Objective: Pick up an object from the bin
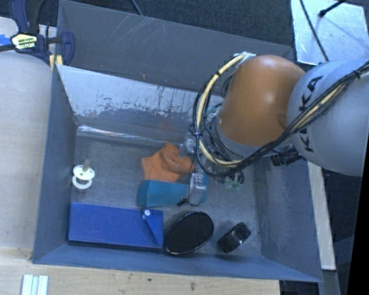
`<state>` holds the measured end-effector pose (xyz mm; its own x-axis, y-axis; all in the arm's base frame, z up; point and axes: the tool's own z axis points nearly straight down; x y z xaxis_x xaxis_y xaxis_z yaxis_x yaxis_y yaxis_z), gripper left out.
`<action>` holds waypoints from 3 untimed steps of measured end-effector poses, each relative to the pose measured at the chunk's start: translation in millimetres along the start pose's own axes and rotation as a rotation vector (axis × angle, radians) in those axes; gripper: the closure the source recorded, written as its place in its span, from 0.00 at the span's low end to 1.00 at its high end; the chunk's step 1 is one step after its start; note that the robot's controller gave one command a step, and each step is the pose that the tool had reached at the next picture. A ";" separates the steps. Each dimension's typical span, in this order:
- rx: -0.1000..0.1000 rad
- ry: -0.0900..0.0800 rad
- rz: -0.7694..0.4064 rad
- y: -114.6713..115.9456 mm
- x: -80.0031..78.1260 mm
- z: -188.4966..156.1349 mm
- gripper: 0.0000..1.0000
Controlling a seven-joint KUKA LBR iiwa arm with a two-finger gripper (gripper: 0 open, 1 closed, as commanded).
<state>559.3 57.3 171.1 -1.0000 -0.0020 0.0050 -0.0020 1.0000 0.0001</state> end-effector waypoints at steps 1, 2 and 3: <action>-0.001 -0.008 0.002 -0.3 -1.5 -4.9 0.00; -0.001 -0.013 -0.016 -14.3 6.6 81.3 0.00; 0.000 -0.004 -0.022 -14.1 7.2 80.9 0.00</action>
Offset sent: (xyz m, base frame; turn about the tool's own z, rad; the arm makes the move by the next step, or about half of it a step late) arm -0.0109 -0.0175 -0.1011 -0.0204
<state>551.7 43.2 90.2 -0.9997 -0.0240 0.0012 -0.0240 0.9997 0.0001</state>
